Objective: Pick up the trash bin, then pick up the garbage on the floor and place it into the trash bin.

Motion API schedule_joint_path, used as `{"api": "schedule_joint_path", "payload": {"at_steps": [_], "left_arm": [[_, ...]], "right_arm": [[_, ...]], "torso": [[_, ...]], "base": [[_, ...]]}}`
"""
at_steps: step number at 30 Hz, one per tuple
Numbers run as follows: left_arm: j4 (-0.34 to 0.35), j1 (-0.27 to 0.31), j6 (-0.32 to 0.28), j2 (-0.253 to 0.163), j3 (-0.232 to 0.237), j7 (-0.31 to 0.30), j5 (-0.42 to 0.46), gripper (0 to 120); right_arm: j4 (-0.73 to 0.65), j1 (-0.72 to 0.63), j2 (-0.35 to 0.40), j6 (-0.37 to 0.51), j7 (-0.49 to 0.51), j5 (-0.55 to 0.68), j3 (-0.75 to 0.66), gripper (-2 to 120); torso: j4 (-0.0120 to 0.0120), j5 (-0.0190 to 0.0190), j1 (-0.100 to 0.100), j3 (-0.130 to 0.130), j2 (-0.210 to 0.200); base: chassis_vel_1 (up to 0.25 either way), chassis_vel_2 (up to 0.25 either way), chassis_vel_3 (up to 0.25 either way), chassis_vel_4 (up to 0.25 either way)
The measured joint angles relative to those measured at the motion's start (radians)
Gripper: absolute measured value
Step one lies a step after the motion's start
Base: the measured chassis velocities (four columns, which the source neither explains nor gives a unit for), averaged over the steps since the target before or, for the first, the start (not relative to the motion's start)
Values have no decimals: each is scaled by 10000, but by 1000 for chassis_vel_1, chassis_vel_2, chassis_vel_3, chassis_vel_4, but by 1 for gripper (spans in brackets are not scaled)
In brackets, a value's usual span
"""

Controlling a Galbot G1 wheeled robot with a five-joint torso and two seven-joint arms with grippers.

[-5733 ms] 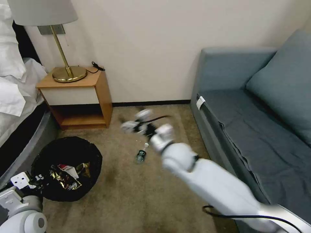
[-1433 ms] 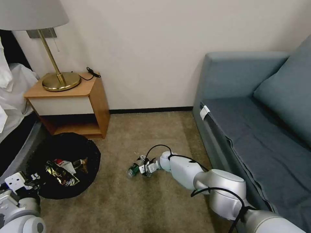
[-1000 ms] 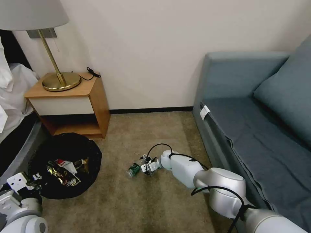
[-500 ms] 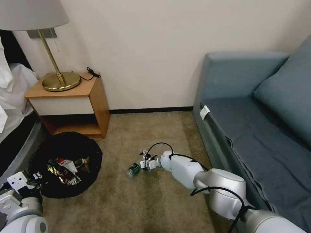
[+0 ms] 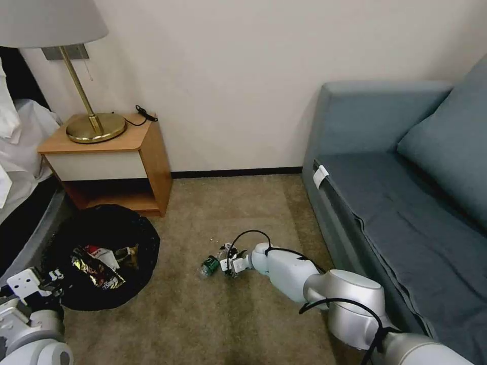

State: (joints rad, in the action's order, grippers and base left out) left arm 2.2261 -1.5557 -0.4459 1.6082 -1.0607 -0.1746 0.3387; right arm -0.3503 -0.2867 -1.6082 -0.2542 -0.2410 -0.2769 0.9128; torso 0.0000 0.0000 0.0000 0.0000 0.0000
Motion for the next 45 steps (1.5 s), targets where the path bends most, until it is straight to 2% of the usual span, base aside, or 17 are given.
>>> {"api": "schedule_joint_path", "payload": {"at_steps": [12,29,31,33,35,37,38,41,45], "left_arm": [[-38,73,2,0,79,12,-134,2],[-41,71,26,0,129,48,-221,2],[-41,73,26,0,129,47,-221,2],[-39,76,26,-1,129,48,-221,2],[-37,75,26,-1,130,48,-221,2],[-36,63,30,0,135,51,-221,2],[-36,63,30,0,135,51,-221,2],[-40,40,77,0,135,64,-223,2],[-61,29,110,-1,133,81,-226,2]], "right_arm": [[-514,-54,0,170,78,765,382,100],[-563,-100,1,429,248,806,626,99],[-563,-100,0,436,254,807,626,96],[-564,-100,0,444,263,808,626,82],[-564,-100,1,447,267,808,626,81],[-558,-117,1,451,297,808,622,66],[-558,-117,1,451,297,808,622,66],[-534,-199,1,457,365,808,621,55],[-533,-266,0,467,443,838,632,51]], "torso": [[0,0,0,0,0],[0,0,0,0,0],[0,0,0,0,0],[0,0,0,0,0],[0,-1,0,0,0],[0,-1,1,0,0],[0,-1,1,0,0],[-1,0,0,0,0],[0,0,0,0,1]], "base": [[0,0,0,0],[0,0,0,0],[0,0,0,0],[0,0,0,0],[0,0,0,0],[0,0,0,0],[0,0,0,0],[0,0,0,0],[0,0,0,0]]}}
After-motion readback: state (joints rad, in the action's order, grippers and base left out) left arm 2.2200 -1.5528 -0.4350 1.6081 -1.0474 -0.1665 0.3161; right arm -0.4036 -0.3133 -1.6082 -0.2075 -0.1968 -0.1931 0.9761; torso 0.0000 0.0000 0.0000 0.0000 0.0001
